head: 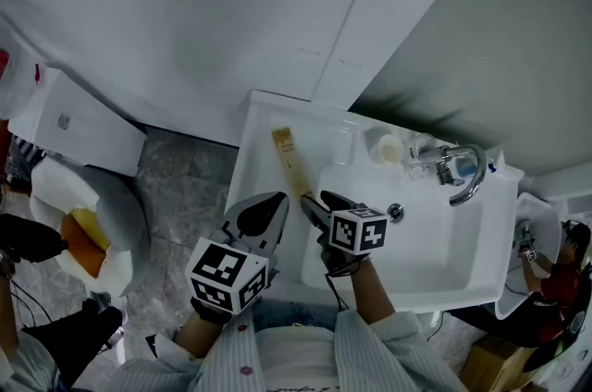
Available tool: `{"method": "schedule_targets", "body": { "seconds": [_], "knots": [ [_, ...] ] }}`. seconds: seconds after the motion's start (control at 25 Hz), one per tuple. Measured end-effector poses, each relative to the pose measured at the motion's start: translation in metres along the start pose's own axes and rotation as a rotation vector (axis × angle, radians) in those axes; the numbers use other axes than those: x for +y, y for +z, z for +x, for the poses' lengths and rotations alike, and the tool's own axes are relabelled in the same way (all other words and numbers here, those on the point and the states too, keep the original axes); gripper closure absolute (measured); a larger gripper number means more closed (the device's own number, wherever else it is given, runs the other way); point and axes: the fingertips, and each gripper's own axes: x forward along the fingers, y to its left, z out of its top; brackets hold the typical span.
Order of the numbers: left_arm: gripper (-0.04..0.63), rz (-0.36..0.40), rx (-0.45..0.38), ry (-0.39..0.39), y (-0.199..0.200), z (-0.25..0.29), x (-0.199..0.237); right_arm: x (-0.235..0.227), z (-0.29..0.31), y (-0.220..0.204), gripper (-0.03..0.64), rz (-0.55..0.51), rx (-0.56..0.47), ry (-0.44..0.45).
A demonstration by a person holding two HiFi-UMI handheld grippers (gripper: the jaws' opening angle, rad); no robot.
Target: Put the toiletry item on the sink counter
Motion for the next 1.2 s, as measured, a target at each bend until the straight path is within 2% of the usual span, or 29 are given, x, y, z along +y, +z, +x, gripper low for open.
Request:
{"method": "schedule_targets", "body": {
  "seconds": [0.2, 0.36, 0.68, 0.96, 1.2],
  "knots": [
    [0.578, 0.02, -0.033, 0.009, 0.01, -0.011, -0.007, 0.02, -0.019, 0.009, 0.397, 0.015, -0.061, 0.051],
    [0.578, 0.022, -0.054, 0.011, 0.013, -0.02, -0.013, 0.048, -0.042, 0.018, 0.397, -0.006, -0.111, 0.131],
    [0.578, 0.042, -0.083, 0.017, 0.02, -0.034, -0.027, 0.097, -0.089, 0.035, 0.417, -0.176, -0.215, 0.181],
    [0.578, 0.042, -0.105, 0.003, 0.025, -0.045, -0.045, 0.134, -0.152, 0.064, 0.476, -0.244, -0.401, 0.209],
    [0.578, 0.066, -0.146, -0.026, 0.04, -0.055, -0.065, 0.153, -0.19, 0.08, 0.543, -0.308, -0.477, 0.226]
  ]
}}
